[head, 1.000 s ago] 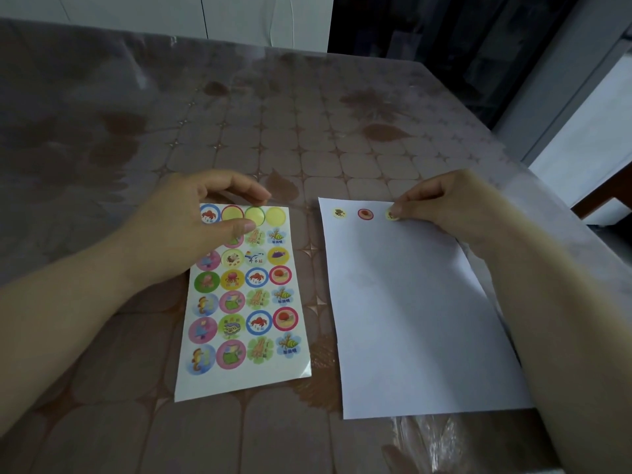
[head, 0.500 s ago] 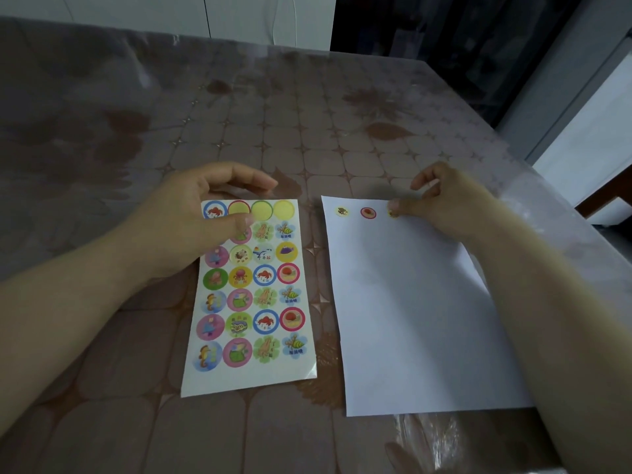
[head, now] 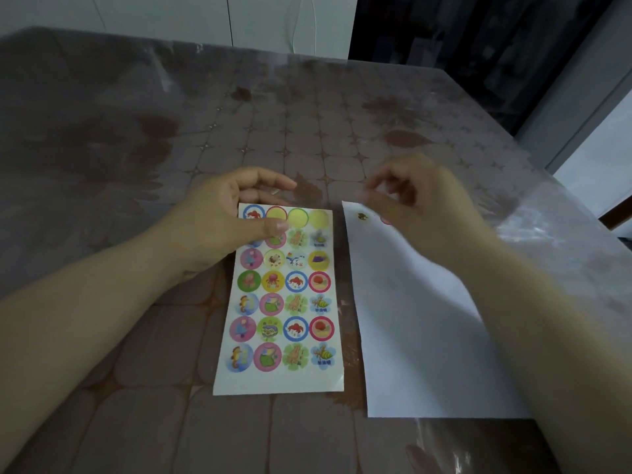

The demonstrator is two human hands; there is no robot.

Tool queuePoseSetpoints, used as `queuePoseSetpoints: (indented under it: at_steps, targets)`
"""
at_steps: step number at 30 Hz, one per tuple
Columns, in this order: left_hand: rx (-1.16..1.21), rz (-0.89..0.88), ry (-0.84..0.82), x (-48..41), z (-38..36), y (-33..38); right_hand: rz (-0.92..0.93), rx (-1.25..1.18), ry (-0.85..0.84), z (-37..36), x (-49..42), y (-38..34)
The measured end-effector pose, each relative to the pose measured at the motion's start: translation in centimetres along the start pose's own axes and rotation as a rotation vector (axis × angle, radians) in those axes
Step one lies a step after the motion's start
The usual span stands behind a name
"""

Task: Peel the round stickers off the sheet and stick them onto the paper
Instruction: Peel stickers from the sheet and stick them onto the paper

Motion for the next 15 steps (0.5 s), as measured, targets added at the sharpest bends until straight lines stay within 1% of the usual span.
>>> queuePoseSetpoints:
  at_steps: [2, 3, 6, 9, 10, 12, 15]
  targets:
    - [0.015, -0.008, 0.011, 0.1, -0.1, 0.2, 0.141, -0.090, -0.066, -1.6, 0.7, -2.9]
    - [0.032, -0.018, 0.010, 0.1, -0.2, 0.4, 0.193, -0.105, -0.064, -2.3, 1.1, -3.8]
    - [0.090, -0.046, 0.007, 0.3, -0.7, 1.0, 0.264, -0.071, 0.030, -3.2, 1.4, -4.8]
    - [0.199, -0.031, -0.001, 0.6, -1.1, 1.4, 0.306, -0.044, 0.111, -3.1, 1.4, -4.7]
    - [0.235, -0.021, -0.010, 0.6, -1.2, 1.4, 0.303, -0.066, 0.122, -3.0, 1.3, -4.6]
    - [0.279, 0.016, -0.036, 0.8, -1.3, 1.3, 0.242, -0.154, 0.103, -2.8, 1.3, -4.1]
    - [0.210, 0.042, -0.043, 0.9, -1.5, 1.0, 0.129, -0.213, 0.044, -3.1, 1.2, -3.2]
Point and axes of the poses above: each hand's wrist, its own x-axis away from the middle knuckle, its own z-axis out of the back of the hand, y = z × x, the point moved 6 cm from there along -x, towards the middle knuckle, and after that the axes turned 5 degrees about y, right-handed, at the moved point
